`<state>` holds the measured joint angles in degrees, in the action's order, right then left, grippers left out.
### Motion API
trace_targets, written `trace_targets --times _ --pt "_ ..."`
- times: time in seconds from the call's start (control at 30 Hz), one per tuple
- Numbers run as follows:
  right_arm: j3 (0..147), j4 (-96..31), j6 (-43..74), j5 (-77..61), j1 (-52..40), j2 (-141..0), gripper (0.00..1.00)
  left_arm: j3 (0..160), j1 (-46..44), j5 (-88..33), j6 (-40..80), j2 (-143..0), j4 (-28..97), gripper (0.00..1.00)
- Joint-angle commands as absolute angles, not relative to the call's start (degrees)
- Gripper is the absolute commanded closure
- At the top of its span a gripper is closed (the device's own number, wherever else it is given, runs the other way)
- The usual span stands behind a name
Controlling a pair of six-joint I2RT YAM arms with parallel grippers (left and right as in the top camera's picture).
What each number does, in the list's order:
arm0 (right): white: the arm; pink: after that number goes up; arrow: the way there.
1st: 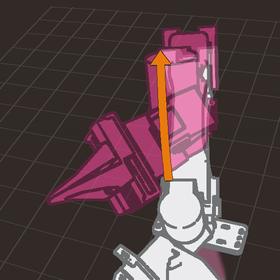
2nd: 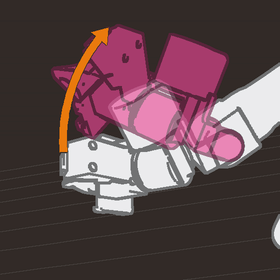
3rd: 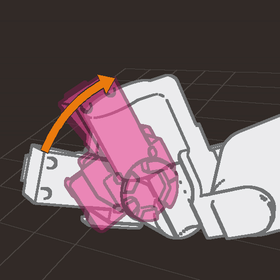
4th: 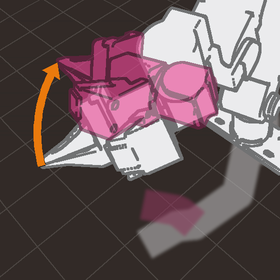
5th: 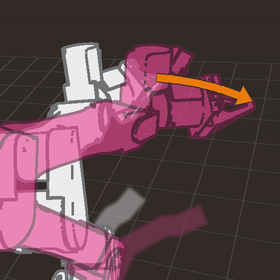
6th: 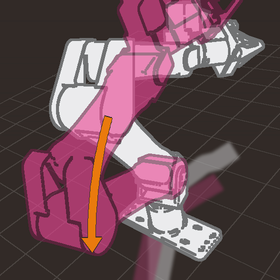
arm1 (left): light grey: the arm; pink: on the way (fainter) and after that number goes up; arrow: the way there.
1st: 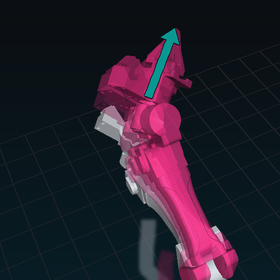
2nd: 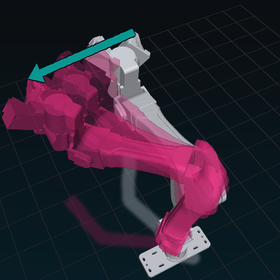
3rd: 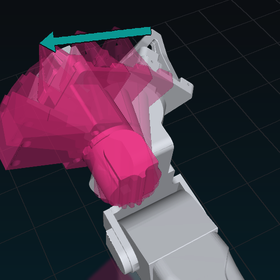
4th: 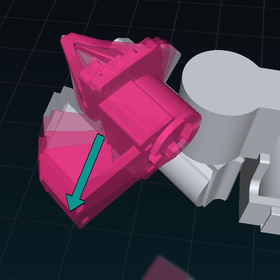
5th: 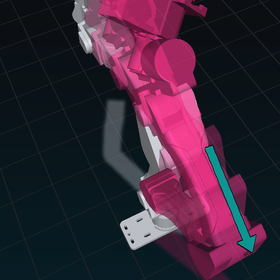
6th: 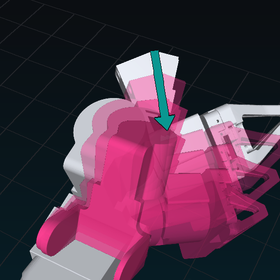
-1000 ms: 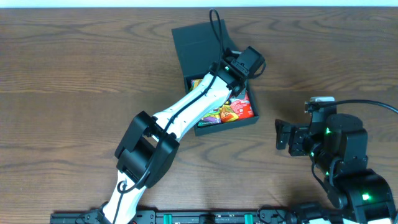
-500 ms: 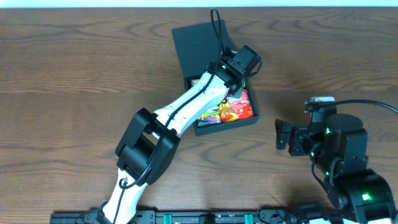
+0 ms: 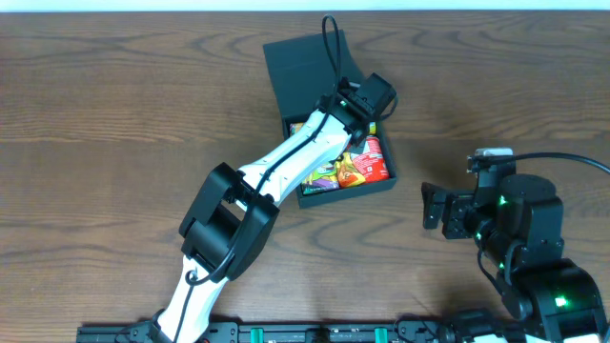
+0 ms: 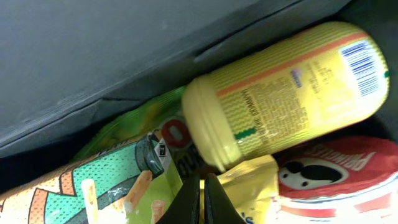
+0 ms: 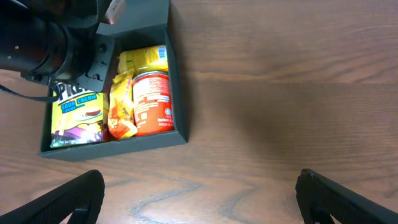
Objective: Pack container
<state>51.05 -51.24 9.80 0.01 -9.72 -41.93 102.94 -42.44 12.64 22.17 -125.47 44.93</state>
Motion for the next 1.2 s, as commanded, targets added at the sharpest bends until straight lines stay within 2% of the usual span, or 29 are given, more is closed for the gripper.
trace_targets --times 0.0,0.37,0.63,0.8,1.03,1.17 --pt "51.7 -51.3 9.1 0.2 -9.3 -42.0 0.01 102.3 -42.0 16.6 22.5 -126.4 46.0 0.94" --pt "51.7 -51.3 9.1 0.2 -9.3 -42.0 0.01 102.4 -42.0 17.8 23.3 -126.4 46.5 0.94" --pt "51.7 -51.3 9.1 0.2 -9.3 -42.0 0.01 103.9 -42.4 10.8 23.4 -125.4 43.0 0.94" --pt "51.7 -51.3 9.1 0.2 -9.3 -42.0 0.01 108.2 -43.5 11.1 23.3 -123.9 42.9 0.94" --pt "51.7 -51.3 9.1 0.2 -9.3 -42.0 0.01 111.6 -46.2 27.7 23.4 -120.0 51.0 0.94" --pt "51.7 -51.3 9.1 0.2 -9.3 -42.0 0.01 111.6 -45.9 30.6 23.4 -117.9 56.0 0.94"
